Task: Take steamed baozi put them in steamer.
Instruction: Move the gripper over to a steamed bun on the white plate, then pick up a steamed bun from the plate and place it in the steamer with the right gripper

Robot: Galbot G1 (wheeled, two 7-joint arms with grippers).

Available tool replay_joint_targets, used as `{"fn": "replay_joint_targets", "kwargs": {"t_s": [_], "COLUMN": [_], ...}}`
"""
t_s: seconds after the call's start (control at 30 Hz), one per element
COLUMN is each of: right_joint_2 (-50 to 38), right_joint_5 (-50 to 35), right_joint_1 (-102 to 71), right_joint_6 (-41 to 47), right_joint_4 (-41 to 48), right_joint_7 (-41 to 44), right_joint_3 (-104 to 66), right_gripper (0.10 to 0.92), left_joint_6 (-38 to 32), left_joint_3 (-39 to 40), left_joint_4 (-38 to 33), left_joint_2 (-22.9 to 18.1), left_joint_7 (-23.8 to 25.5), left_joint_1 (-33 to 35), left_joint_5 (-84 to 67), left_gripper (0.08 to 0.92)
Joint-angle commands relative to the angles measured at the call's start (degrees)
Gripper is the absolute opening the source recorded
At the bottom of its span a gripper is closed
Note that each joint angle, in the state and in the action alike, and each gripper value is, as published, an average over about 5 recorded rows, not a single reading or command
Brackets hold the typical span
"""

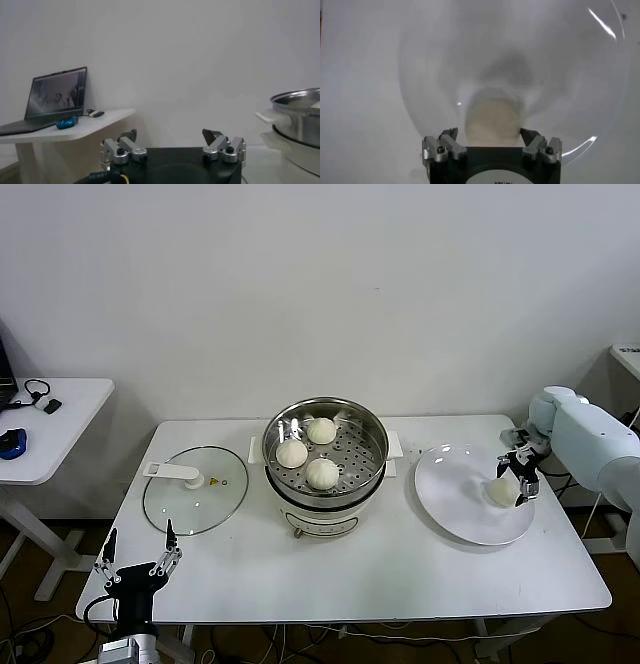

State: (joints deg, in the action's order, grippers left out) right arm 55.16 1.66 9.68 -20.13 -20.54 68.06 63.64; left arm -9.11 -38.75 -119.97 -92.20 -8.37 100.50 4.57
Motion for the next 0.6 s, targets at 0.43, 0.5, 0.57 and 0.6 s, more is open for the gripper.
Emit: {"fn": "replay_joint_targets", "kwargs": {"t_s": [0.43, 0.5, 0.57, 0.6], "right_joint_2": [0.3, -0.5, -1.8, -2.6], "right_joint_5": [4.8, 2.9, -1.3, -3.7], "right_joint_1": [-0.6, 1.1, 4.4, 6.3], "right_joint_6": [-2.1, -1.6, -0.3, 0.5], "right_joint_4": [0.3, -1.5, -4.8, -6.7], "right_joint_7": [-0.2, 0.1, 0.7, 0.9], "right_joint_3": [-4.4, -2.3, 2.7, 5.7], "right_gripper": [0.644, 0.633, 0.629, 0.628], "left_joint_6": [-0.4, -0.4, -0.3, -0.3], "left_joint_3": [-0.1, 0.0, 0.0, 0.0], "left_joint_4": [-0.4, -0.6, -0.6, -0.6], "left_joint_2": [-2.8, -2.8, -2.8, -2.8], "left_joint_7": [-0.2, -0.2, -0.2, -0.2], "left_joint_1": [0.2, 0.3, 0.3, 0.3], "left_joint_5": [-0.2, -0.1, -0.1, -0.2], "left_gripper": [0.823, 0.823, 0.823, 0.823]}}
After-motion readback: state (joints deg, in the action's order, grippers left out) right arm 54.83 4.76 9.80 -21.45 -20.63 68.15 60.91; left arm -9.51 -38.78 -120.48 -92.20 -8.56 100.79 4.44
